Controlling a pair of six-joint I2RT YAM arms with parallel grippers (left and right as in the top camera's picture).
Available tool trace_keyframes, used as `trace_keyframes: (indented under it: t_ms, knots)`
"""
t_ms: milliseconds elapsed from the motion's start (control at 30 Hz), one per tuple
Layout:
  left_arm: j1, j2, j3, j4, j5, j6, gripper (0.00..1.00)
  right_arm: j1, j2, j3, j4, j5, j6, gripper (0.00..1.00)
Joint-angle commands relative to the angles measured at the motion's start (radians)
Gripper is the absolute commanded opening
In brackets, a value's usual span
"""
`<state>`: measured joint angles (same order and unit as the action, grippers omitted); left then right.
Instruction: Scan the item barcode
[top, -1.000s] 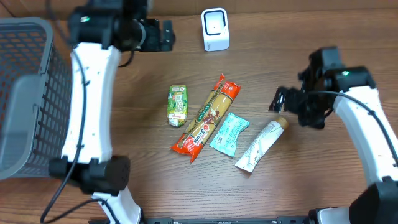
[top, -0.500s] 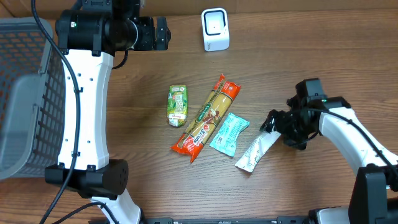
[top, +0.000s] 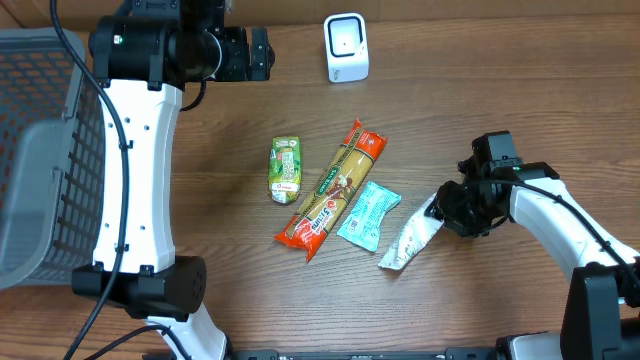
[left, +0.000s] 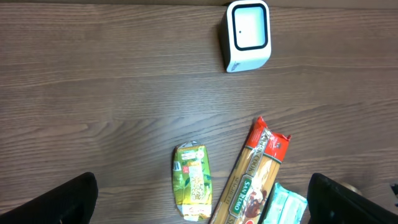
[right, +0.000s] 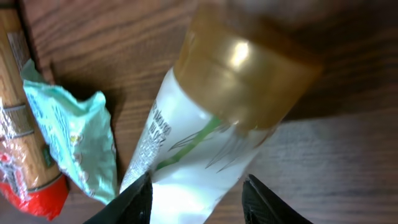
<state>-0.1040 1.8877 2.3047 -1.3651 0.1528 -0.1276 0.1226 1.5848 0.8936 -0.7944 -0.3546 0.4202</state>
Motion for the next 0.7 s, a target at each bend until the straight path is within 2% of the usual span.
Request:
trace_keyframes:
  t_ms: [0, 33, 100, 167, 367, 500, 667]
  knots:
    - [-0.001, 0.005, 0.006, 0.001, -0.006, 0.016, 1.00, 0.003, -0.006, -0.005, 0.043, 0.072, -0.001, 0.55]
    - [-0.001, 0.005, 0.006, 0.001, -0.006, 0.016, 1.00, 0.003, -0.006, -0.005, 0.077, 0.093, -0.001, 0.70]
    - [-0.001, 0.005, 0.006, 0.001, -0.006, 0.016, 0.99, 0.003, -0.006, -0.005, 0.120, 0.117, -0.002, 0.82]
    - [-0.001, 0.005, 0.006, 0.001, -0.006, 0.016, 1.00, 0.003, -0.006, -0.005, 0.152, 0.124, -0.006, 0.88]
    - [-0.001, 0.005, 0.006, 0.001, -0.006, 0.016, 1.00, 0.003, -0.006, -0.005, 0.095, -0.010, -0.003, 0.89]
    - [-0.001, 0.005, 0.006, 0.001, -0.006, 0.016, 1.00, 0.003, -0.006, -0.013, 0.026, -0.013, -0.001, 0.90]
    - [-0.001, 0.005, 0.006, 0.001, -0.006, 0.016, 1.00, 0.003, -0.006, -0.080, 0.106, -0.014, -0.001, 0.90]
